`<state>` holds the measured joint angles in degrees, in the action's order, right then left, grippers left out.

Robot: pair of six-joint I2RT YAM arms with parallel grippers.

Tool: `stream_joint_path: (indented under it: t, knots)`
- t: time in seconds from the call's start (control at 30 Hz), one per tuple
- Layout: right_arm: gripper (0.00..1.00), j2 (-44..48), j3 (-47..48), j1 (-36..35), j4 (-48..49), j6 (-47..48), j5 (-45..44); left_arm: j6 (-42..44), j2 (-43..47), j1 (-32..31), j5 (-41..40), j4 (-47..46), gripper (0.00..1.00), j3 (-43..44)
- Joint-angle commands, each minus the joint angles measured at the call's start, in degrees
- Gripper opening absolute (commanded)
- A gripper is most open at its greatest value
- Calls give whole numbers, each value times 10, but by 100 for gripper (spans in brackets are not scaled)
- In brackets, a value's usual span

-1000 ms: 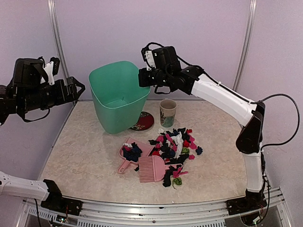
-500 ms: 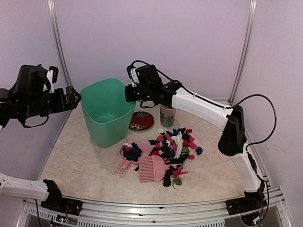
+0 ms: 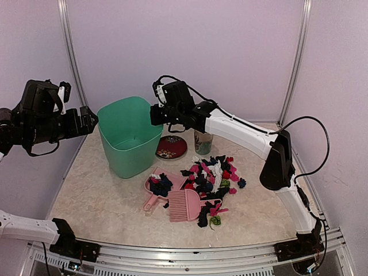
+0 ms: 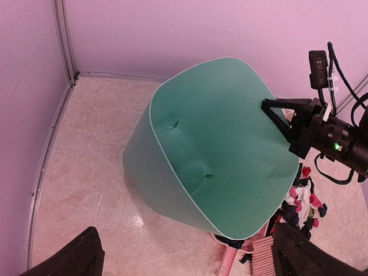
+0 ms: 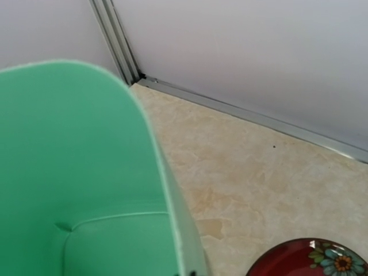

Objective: Sweep away the paper scraps from the table
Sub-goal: Put down the trash bin at the center of the board, then pick up the broom from the dustpan.

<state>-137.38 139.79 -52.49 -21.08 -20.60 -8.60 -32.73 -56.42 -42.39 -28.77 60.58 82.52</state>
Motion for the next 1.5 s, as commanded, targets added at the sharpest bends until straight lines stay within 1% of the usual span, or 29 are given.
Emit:
stream_joint_path:
  t: [0.0, 0.13, 0.4, 0.57, 0.73, 0.87, 0.93, 1.07, 1.2, 1.33, 1.47]
  knots:
    - [0, -5, 18, -4, 53, -21, 3, 6, -2, 4, -8, 0, 99, -7]
    - [7, -7, 19, -4, 62, -22, 7, 7, -2, 4, -13, -3, 99, -14]
    - [23, -2, 17, -4, 72, -23, 3, 11, -8, 11, -13, -17, 99, -35]
    - [28, 12, 10, -4, 85, -23, 12, 14, -9, 14, -12, -19, 99, -31]
    - [32, 65, -38, -4, 103, -16, 30, 18, -11, 14, -4, -22, 99, -34]
    - [33, 152, -142, -4, 127, 0, 44, 22, -8, 15, 2, -37, 99, -47]
    - [33, 205, -223, -3, 146, 11, 59, 26, -4, 15, 10, -49, 99, -56]
    - [35, 312, -348, 2, 152, 43, 95, 35, -3, 15, 23, -71, 99, -67]
    - [34, 413, -470, 12, 132, 57, 128, 46, -1, 15, 41, -104, 99, -85]
    - [35, 502, -576, 25, 80, 60, 151, 55, 3, 14, 56, -140, 99, -101]
    - [34, 582, -704, 36, 29, 37, 155, 64, 6, 14, 73, -170, 99, -108]
